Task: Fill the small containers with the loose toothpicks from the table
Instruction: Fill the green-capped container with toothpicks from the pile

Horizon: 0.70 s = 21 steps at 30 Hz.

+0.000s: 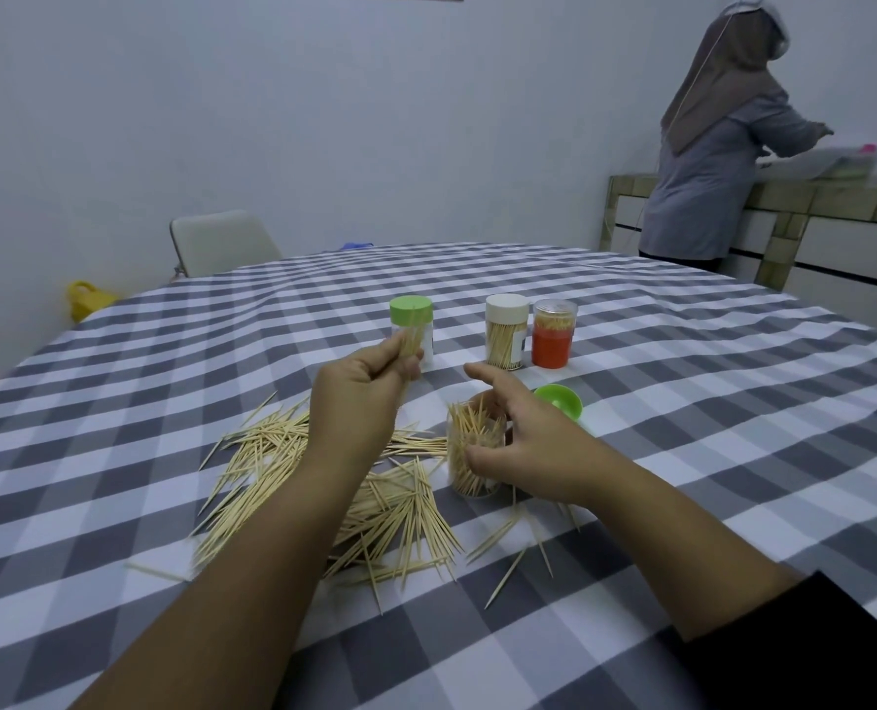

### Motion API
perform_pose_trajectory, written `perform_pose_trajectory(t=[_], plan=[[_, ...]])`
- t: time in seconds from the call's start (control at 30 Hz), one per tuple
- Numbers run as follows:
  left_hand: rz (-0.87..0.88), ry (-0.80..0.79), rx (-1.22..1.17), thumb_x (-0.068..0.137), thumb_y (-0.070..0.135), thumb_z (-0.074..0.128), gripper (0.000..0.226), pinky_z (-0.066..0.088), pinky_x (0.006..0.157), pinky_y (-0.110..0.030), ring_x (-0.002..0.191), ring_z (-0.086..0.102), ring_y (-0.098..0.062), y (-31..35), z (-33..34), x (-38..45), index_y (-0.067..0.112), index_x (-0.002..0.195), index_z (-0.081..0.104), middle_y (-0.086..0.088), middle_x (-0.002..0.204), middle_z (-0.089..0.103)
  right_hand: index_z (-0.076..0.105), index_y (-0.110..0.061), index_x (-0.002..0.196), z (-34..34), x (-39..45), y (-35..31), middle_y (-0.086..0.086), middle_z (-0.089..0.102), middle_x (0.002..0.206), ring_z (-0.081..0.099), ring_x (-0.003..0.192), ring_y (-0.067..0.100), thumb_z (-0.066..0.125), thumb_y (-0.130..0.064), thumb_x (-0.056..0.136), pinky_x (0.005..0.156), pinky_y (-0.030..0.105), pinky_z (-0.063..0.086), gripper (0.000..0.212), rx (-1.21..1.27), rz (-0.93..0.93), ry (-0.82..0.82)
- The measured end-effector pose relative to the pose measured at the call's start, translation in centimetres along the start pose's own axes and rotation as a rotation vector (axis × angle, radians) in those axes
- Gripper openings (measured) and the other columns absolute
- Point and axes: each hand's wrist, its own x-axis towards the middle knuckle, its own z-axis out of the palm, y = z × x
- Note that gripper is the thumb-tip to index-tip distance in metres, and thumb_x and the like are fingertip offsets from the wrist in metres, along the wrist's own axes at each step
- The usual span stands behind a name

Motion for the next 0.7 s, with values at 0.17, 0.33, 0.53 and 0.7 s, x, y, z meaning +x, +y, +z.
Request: perform_pose_trajectory(t=[0.17,0.33,0.53,0.7], plan=[[-0.061,0.004,-0.252,0.088,0.008,0.062,0.025,0.053,0.09,-0.036,0.099,0.068,-0.016,0.6,-0.1,0.2,0.031,0.094,0.07,0.009,0.091,0.074,0.02,-0.039,0.145,0.0,0.0,-0.1,-0.005,0.042,0.116,0.056,0.095,0.01,0.065,-0.022,0.083,0.081,0.022,0.052,0.078,0.001,0.0,-0.005],[-0.155,-0.031,-0.544,0.089,0.002,0.056,0.02,0.058,0.076,-0.024,0.082,0.068,-0.012,1.4,0.1,0.3,0.014,0.1,0.067,0.006,0.083,0.074,0.019,-0.041,0.144,0.0,0.1,0.0,-0.006,0.039,0.117,0.055,0.094,0.008,0.066,-0.023,0.083,0.079,0.019,0.051,0.079,0.001,0.006,-0.01],[-0.196,-0.142,-0.685,0.088,0.001,0.054,0.019,0.057,0.068,-0.021,0.078,0.07,-0.012,1.3,0.7,0.0,0.006,0.103,0.065,0.001,0.084,0.074,0.017,-0.04,0.145,0.2,0.1,-0.1,-0.013,0.042,0.104,0.056,0.094,0.011,0.066,-0.022,0.083,0.086,0.027,0.053,0.081,0.019,-0.003,0.007],[-0.179,-0.205,-0.66,0.086,-0.001,0.055,0.019,0.056,0.073,-0.021,0.078,0.071,-0.014,0.9,1.5,-0.7,0.005,0.101,0.066,-0.002,0.085,0.074,0.016,-0.038,0.146,0.5,0.3,0.2,-0.005,0.05,0.113,0.06,0.098,0.013,0.067,-0.02,0.081,0.088,0.035,0.053,0.084,0.046,-0.023,0.017]])
